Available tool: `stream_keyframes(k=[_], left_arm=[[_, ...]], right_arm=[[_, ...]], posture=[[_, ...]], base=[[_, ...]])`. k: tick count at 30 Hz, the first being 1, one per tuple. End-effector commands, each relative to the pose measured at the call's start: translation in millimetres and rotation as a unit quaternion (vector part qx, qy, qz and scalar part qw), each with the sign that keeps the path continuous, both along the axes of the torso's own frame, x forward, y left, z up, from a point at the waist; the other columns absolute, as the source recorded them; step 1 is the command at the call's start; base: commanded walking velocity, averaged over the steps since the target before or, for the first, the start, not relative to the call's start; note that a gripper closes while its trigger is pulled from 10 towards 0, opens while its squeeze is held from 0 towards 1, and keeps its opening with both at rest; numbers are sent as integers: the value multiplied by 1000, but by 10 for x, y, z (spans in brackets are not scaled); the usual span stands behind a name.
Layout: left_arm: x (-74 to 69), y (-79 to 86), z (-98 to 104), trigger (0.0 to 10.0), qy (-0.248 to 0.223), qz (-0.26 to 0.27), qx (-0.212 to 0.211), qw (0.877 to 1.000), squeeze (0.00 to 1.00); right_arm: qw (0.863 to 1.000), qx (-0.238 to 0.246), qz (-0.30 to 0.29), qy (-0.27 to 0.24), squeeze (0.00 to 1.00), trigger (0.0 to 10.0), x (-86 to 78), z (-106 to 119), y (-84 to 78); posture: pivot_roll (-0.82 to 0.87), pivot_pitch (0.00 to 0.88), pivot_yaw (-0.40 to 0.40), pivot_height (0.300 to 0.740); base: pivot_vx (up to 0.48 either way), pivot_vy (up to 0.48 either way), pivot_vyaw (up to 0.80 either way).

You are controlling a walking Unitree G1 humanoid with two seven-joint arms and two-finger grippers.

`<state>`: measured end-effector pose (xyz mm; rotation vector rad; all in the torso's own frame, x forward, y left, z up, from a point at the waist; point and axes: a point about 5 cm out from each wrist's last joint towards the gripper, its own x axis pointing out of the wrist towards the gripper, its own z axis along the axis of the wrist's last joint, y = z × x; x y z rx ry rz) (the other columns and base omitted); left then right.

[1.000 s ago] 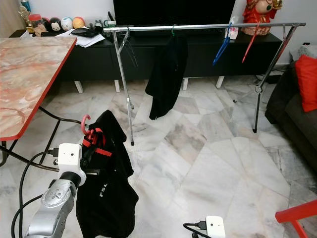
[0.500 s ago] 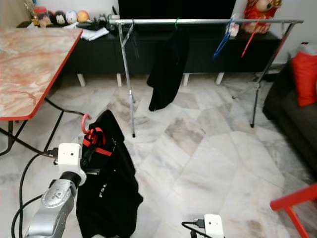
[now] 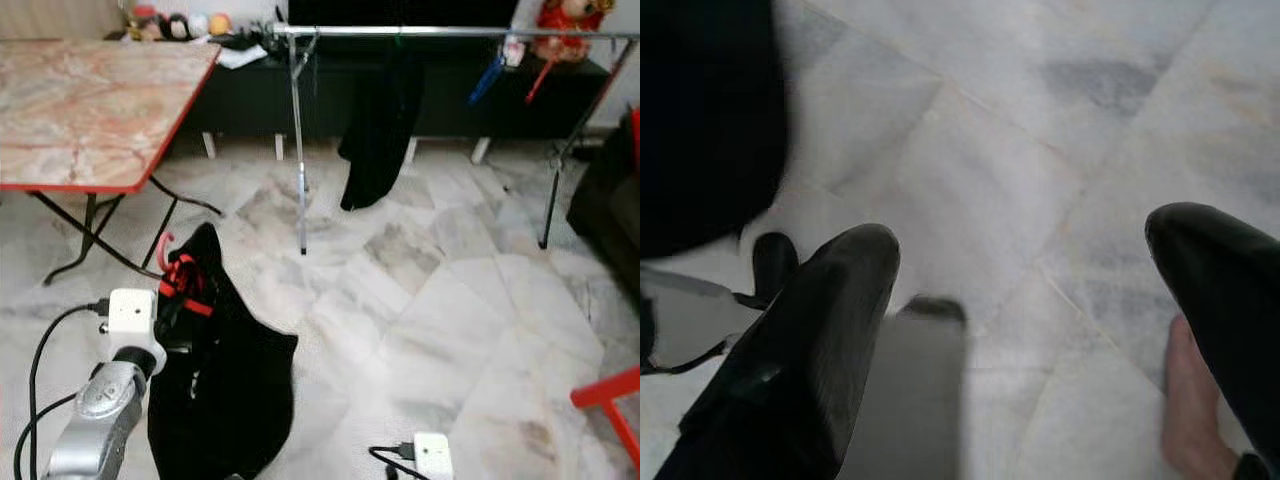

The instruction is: Hang hanger

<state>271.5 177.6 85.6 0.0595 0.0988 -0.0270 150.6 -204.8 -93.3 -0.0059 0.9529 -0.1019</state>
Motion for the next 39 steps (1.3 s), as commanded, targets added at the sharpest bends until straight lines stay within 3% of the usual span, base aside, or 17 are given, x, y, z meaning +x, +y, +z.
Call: stream_keyframes(k=[1,8,18,23,28,32,34,39], left_arm=[[36,-49,106,10000,-21,-10,-4,1000,0],[46,-61,119,10000,-21,-16,-4,1000,0],[89,-175,234,10000,-30,-62,15,998,0],[120,-241,318,10000,-35,-84,16,996,0],[126,-328,395,10000,-31,-120,27,992,0],[127,-377,439,10000,-29,-153,38,987,0],[138,-379,477,10000,-29,-176,56,982,0],[154,-405,573,10000,-34,-211,69,974,0]], right_arm=[[1000,0,-7,6,0,10000,-37,-11,-26],[1000,0,-5,-1,0,10000,0,2,-13],[999,3,7,-42,0,10000,281,110,83],[998,-4,12,-67,0,10000,418,189,46],[991,-16,32,-133,0,10000,709,400,-69],[980,-21,68,-187,0,10000,919,584,-102],[967,-33,109,-227,0,10000,1051,727,-105],[938,-38,183,-292,0,10000,1204,967,-103]], posture=[[6,7,-12,740],[8,7,-12,740],[11,0,-16,740],[14,0,-20,740],[8,0,-21,740],[7,0,-25,740],[7,0,-32,740],[2,0,-31,740]], base=[[-330,0,0],[-327,0,0],[0,0,0],[0,0,0],[0,0,0],[0,0,0],[0,0,0],[0,0,0]])
